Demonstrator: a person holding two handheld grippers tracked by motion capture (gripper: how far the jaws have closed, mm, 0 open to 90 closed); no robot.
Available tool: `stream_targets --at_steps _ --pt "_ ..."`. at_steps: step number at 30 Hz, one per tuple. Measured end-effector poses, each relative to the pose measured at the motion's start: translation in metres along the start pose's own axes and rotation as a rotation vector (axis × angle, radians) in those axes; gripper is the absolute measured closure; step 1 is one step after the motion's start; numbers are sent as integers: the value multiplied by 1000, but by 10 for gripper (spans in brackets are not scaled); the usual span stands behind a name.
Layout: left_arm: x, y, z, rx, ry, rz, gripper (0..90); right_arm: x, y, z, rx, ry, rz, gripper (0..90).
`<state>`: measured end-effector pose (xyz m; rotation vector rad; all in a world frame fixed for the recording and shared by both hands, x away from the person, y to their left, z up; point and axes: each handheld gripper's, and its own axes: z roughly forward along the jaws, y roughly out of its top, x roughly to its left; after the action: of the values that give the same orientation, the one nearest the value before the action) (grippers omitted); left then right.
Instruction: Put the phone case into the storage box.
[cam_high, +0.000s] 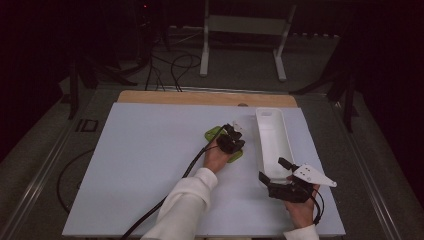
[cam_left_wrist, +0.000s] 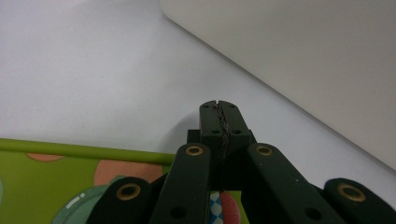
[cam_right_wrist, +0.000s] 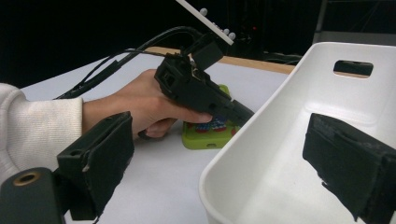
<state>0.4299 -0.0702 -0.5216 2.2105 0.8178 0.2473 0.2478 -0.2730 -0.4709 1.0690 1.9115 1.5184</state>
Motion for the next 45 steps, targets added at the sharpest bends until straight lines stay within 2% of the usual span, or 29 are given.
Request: stream_targets --at_steps 2,7,10,13,17,19,24,29,30,37,45 --pt "-3 1 2 8 0 12 900 0 0 1 4 -2 4 84" --pt "0 1 1 15 8 -15 900 0 0 0 -2 -2 1 84" --pt "-1 1 0 24 9 -5 900 -1 0 0 -1 -2 3 84" --pt "1 -3 -5 37 13 8 900 -2 1 -1 -3 -3 0 84" --pt "1 -11 -14 40 17 -4 900 -2 1 -1 -1 -7 1 84" --pt "1 -15 -19 42 23 -3 900 -3 1 -1 -1 -7 1 84" --pt "4 -31 -36 39 26 -29 900 -3 1 0 0 -10 0 84" --pt "8 -51 -54 18 43 -49 900 -3 2 2 6 -8 -9 84" --pt "8 -51 -54 18 43 -49 900 -3 2 2 6 -8 -9 84" --pt "16 -72 -76 30 78 -59 900 -3 1 6 18 -12 -21 88" --pt "28 -96 -100 19 103 -96 900 -4 2 8 17 -15 -26 88"
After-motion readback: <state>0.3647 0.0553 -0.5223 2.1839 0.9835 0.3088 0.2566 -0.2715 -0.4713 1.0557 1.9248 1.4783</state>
